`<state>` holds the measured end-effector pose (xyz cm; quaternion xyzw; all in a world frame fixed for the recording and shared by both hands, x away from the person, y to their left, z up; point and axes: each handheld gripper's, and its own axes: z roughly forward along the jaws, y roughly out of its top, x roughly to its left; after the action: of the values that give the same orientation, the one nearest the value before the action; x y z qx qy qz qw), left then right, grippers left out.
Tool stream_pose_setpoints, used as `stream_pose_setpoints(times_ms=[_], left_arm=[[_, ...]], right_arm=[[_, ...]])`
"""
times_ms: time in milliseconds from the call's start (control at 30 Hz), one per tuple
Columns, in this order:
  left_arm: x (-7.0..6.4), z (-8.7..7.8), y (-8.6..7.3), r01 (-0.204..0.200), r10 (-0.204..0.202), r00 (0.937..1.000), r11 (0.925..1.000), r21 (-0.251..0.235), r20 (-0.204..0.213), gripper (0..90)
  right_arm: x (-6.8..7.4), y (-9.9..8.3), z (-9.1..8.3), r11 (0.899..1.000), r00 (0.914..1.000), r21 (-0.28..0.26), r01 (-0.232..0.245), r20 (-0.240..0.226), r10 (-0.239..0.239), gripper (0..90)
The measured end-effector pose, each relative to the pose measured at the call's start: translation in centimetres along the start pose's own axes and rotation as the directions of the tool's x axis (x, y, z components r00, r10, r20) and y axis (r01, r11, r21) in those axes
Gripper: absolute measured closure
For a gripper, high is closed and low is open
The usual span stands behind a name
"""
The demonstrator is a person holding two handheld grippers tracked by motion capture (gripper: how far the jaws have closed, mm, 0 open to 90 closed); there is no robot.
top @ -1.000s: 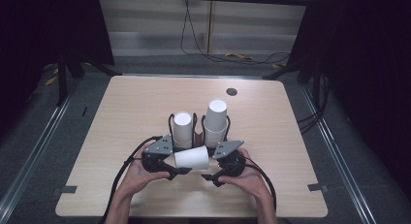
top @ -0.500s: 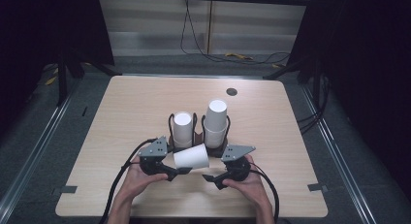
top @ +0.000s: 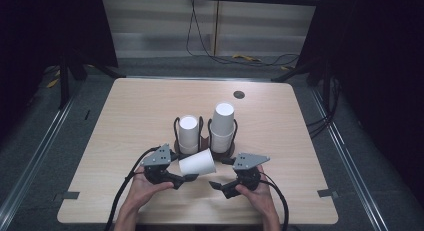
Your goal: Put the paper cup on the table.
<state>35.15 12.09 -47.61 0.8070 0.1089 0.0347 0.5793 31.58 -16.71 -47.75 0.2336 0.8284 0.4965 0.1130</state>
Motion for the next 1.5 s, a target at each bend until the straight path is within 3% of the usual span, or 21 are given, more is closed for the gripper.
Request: stream_pose_setpoints(times_ms=[200,500,600,700,933,1333,1500], left_arm=[[-0.4,0.3,-0.3,0.003,-0.003,0.9999,0.9999,-0.012,0.013,33.0],[-0.7,0.3,-1.0,0.003,-0.002,0.9999,0.9991,-0.043,0.01,32.9],[-0.8,0.4,-1.0,-0.006,0.006,0.9999,0.9992,-0.039,0.012,32.9],[-0.9,0.6,-1.0,-0.008,0.009,0.9998,0.9991,-0.043,0.018,32.9],[-1.2,0.9,-1.0,-0.017,0.019,0.9987,0.9984,-0.053,0.048,32.8],[-1.6,1.3,-1.0,-0.034,0.041,0.995,0.9966,-0.075,0.091,32.9],[-1.7,1.4,-0.9,-0.04,0.047,0.9939,0.9962,-0.078,0.099,33.0]], right_arm=[[-0.1,-0.5,-0.3,1.0,0.9996,-0.018,-0.023,0.012,0.024,13.6],[-0.1,-0.7,-0.7,0.993,0.9991,-0.111,-0.036,-0.025,0.034,13.6],[-0.2,-1.1,-0.8,0.988,0.9989,-0.148,-0.047,-0.015,0.045,13.5],[-0.2,-1.2,-0.8,0.988,0.9991,-0.15,-0.042,-0.007,0.042,13.4],[-0.5,-0.9,-1.0,0.981,0.9972,-0.181,-0.063,-0.05,0.055,13.4],[-0.9,-0.6,-0.9,0.965,0.9811,-0.227,-0.128,-0.172,0.089,12.9],[-0.8,0.1,-0.4,0.973,0.978,-0.2,-0.113,-0.195,0.074,13.0]])
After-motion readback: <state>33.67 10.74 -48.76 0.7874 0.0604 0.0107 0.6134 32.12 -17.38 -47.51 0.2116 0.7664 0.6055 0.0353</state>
